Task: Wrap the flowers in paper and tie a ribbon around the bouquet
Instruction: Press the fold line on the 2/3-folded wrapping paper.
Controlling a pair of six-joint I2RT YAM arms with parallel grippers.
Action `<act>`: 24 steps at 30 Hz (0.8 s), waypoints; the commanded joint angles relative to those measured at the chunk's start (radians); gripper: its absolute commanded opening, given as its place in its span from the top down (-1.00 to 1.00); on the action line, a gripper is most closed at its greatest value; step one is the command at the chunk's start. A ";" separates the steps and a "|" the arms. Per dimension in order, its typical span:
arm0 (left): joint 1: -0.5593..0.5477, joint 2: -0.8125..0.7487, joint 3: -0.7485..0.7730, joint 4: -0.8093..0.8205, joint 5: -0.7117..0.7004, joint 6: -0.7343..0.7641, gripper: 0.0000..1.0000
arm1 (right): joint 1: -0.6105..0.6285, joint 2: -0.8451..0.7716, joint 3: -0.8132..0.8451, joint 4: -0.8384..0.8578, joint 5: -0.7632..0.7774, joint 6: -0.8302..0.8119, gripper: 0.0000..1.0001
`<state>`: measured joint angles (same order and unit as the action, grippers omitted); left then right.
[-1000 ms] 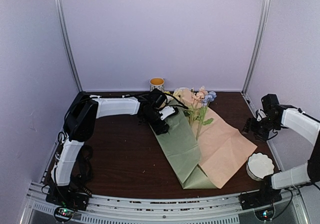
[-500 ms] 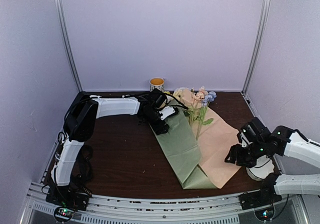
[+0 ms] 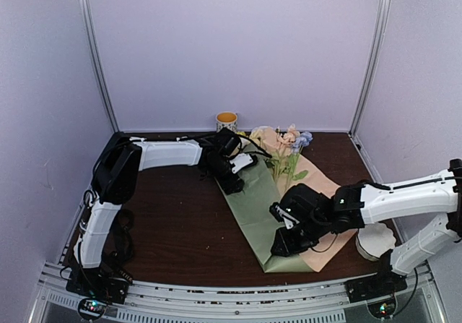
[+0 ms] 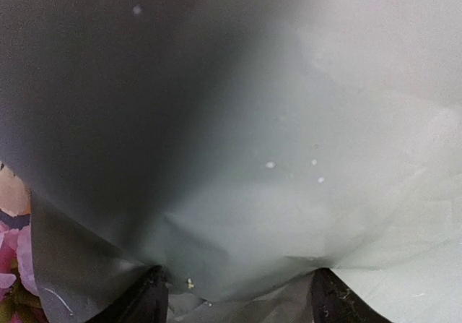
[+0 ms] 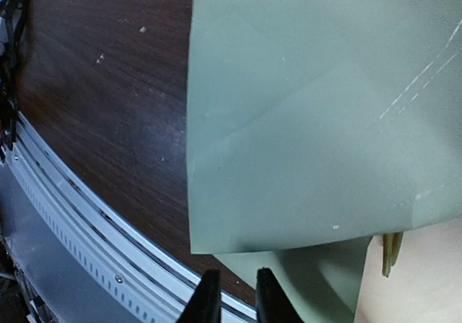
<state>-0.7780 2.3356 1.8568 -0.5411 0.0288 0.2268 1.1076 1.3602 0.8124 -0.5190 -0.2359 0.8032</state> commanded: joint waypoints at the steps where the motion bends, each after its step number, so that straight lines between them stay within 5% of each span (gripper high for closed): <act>1: 0.003 0.017 0.001 -0.005 -0.026 0.009 -0.44 | 0.004 0.059 -0.042 0.056 -0.005 -0.005 0.74; 5: 0.003 0.025 0.003 -0.002 -0.032 0.012 -0.44 | 0.007 0.059 -0.135 0.080 -0.012 0.046 0.91; 17: 0.003 0.029 0.010 -0.011 -0.029 0.023 -0.43 | 0.021 -0.082 -0.332 -0.053 0.025 0.181 0.96; 24: 0.004 0.029 0.010 -0.011 -0.027 0.025 -0.43 | 0.062 -0.218 -0.276 -0.210 0.036 0.141 0.94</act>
<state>-0.7788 2.3356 1.8568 -0.5438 0.0212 0.2386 1.1568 1.1980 0.5022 -0.5533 -0.2329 0.9737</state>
